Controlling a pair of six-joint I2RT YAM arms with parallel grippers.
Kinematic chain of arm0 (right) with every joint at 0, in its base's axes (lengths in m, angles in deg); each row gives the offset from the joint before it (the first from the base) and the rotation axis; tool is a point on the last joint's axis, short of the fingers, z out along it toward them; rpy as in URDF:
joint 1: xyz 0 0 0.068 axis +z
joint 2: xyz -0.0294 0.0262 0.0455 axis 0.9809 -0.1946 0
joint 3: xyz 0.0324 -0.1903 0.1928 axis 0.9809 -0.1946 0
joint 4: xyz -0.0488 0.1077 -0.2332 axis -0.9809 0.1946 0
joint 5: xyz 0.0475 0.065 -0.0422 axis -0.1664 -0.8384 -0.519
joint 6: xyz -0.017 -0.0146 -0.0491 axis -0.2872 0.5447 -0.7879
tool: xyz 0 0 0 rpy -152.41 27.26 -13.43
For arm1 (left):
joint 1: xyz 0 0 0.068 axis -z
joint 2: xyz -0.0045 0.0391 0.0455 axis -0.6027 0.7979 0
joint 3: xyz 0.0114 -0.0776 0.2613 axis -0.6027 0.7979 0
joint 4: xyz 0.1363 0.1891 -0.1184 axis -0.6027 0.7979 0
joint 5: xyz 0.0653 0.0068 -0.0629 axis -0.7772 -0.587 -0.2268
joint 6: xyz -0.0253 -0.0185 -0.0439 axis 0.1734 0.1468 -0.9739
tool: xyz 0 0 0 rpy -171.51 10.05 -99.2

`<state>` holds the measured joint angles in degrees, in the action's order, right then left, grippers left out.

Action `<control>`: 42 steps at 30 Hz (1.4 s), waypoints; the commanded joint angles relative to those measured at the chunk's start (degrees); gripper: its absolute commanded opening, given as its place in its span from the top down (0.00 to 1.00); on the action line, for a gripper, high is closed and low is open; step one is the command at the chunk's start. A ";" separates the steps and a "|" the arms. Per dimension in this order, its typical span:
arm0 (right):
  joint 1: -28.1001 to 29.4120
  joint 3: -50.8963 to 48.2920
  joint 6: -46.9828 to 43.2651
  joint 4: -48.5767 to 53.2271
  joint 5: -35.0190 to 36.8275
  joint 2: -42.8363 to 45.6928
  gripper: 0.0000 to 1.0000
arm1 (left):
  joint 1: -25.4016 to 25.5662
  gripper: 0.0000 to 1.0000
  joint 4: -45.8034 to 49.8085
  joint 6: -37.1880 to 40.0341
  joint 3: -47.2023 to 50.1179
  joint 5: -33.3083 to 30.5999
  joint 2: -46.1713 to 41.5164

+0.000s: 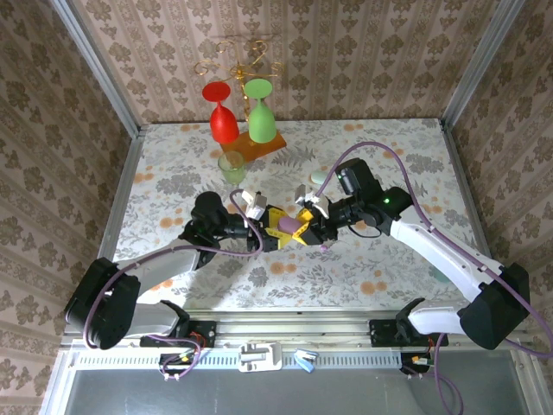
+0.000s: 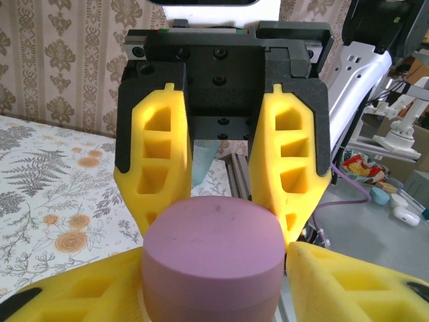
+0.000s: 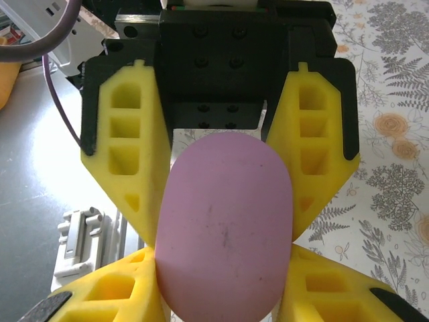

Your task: Insert the wireless bluetooth earbuds into the charging case

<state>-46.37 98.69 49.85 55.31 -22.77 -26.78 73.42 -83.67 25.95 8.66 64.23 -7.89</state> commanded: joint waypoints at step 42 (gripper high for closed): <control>-1.11 -3.16 3.61 -7.36 -3.57 4.17 0.81 | -0.51 0.36 -7.39 -0.12 0.00 2.41 1.54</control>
<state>-47.12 95.76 52.36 49.47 -24.39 -23.74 73.32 -90.07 25.54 8.79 65.08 -6.90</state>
